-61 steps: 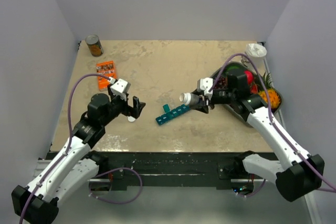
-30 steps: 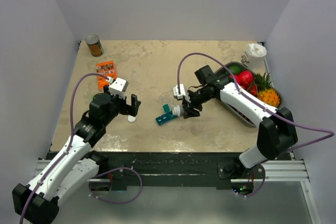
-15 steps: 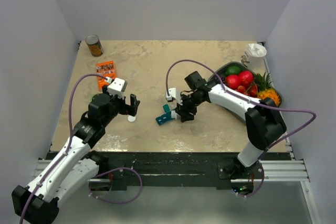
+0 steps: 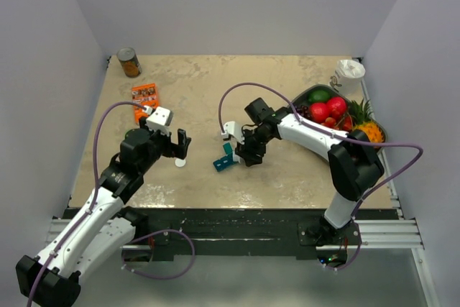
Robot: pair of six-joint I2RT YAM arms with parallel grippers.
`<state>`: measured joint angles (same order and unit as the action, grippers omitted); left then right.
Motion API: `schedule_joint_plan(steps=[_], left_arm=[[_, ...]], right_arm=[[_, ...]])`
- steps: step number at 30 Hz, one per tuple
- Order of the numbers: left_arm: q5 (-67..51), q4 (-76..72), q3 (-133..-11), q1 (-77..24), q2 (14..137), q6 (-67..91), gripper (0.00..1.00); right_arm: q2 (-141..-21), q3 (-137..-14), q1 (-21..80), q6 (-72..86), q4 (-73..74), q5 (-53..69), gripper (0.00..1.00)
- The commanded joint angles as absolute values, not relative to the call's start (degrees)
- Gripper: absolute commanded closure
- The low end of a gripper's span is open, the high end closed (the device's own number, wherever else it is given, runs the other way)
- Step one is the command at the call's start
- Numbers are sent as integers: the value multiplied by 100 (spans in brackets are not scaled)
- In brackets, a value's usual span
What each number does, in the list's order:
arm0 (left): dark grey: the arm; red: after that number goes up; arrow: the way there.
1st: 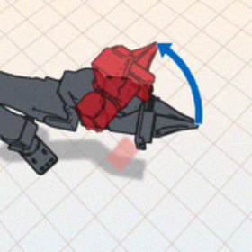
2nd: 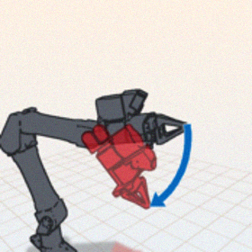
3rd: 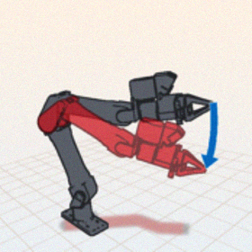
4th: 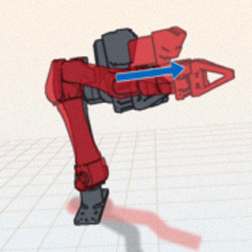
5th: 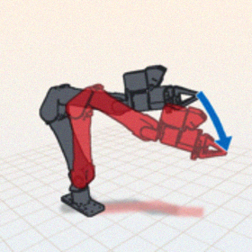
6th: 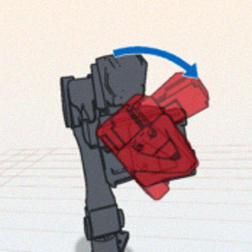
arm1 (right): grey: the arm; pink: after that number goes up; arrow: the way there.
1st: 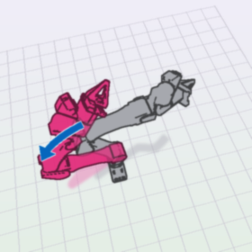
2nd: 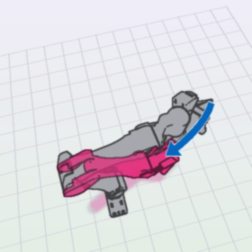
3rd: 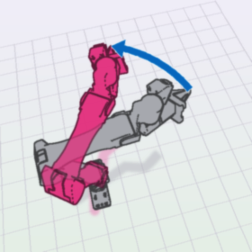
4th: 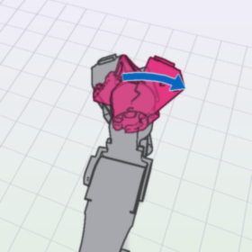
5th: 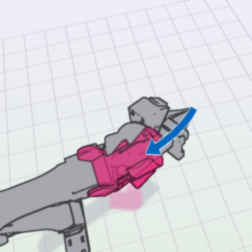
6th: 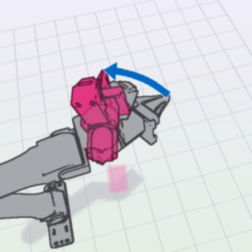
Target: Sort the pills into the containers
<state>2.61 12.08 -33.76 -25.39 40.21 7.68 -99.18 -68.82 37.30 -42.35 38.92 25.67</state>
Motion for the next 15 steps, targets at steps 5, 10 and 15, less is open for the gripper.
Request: schedule_joint_plan(steps=[5, 10, 15], left_arm=[[246, 1081, -3507, -2487, 3937, 659, 1], [255, 1072, -3507, -2487, 3911, 659, 1], [255, 1090, -3507, -2479, 3894, 659, 1]], right_arm=[[-10011, -7268, 3902, -4061, 4219, 2180, 100], [-10107, -7418, 3964, -4008, 4368, 2031, 100], [-10160, -7567, 4087, -3911, 4517, 1802, 100]])
